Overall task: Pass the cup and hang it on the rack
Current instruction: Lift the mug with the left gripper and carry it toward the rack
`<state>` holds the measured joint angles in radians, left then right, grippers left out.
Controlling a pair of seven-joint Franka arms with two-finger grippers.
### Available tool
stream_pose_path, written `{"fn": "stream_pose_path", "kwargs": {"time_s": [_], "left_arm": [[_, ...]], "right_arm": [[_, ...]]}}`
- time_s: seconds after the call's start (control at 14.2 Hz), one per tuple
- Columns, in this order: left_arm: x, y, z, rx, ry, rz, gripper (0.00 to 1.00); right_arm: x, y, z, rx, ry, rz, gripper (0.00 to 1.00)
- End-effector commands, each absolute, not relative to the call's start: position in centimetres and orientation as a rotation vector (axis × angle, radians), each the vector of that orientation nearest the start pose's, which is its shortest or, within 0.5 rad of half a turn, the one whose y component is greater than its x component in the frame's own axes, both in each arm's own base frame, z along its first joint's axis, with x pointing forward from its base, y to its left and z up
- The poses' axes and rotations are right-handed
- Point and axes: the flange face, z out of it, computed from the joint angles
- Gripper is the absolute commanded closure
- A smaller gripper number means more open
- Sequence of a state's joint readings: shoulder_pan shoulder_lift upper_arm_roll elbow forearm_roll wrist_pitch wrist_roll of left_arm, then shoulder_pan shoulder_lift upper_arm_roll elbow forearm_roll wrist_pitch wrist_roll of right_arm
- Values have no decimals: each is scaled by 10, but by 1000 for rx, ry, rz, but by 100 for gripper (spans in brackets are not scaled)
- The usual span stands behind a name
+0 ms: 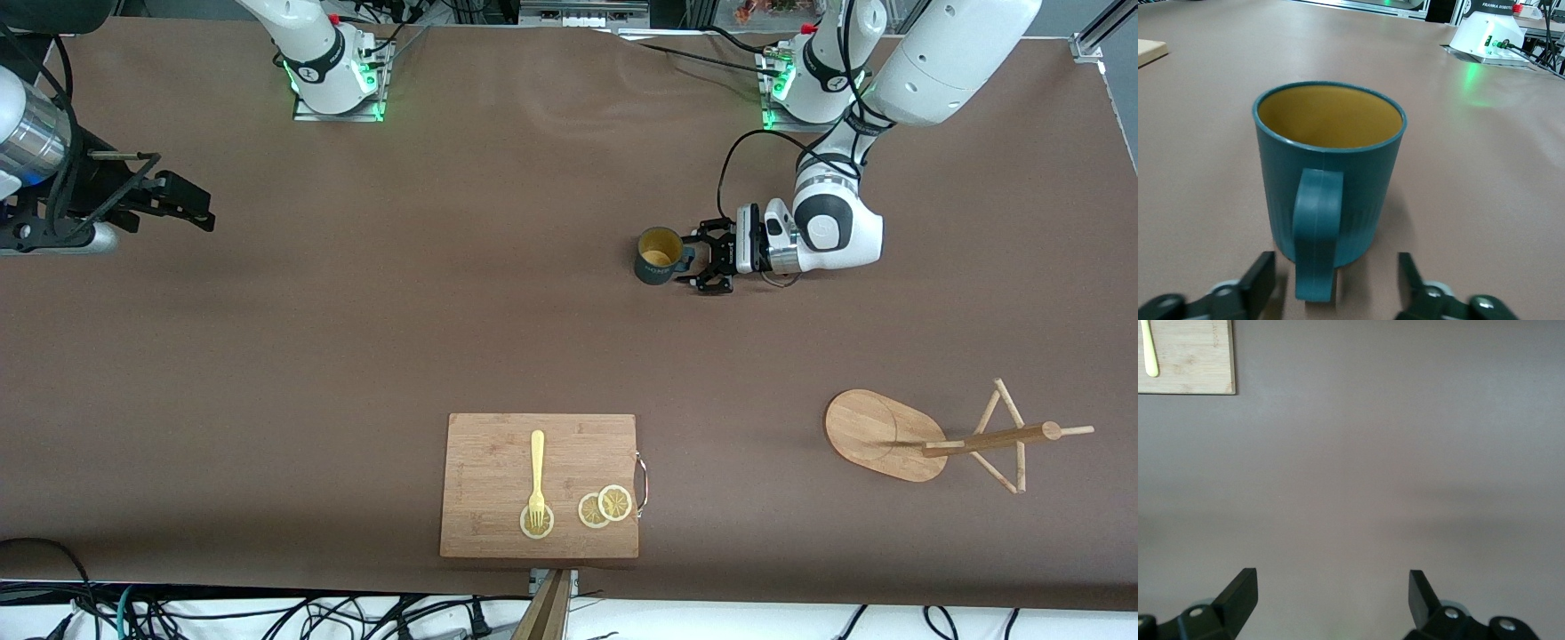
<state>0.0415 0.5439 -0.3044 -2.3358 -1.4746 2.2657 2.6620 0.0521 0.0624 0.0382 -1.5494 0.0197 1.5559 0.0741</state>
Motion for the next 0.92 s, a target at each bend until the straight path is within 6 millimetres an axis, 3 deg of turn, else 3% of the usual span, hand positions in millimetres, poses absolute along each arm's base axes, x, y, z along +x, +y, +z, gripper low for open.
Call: {"fn": "stream_pose_path", "kwargs": {"time_s": [0.0,0.14,0.21,0.49,0.85], "left_arm": [[418,-161,94,1604,-1526,800,63],[418,-161,94,1610,-1518,801,94],[418,-161,94,1612,-1515,801,100],[427,-159,103,1683,-1403,765,100],[459,-150,170,1831,-945,598,100]], "right_arm": [[562,48,602,-3143,-51,65,0],[564,51,611,-3149,-39,36,0],[564,50,613,-3152,-46,40,0],[566,46,627,-3160,-43,-7,0],[571,46,628,-3148,-29,-25,0]]}}
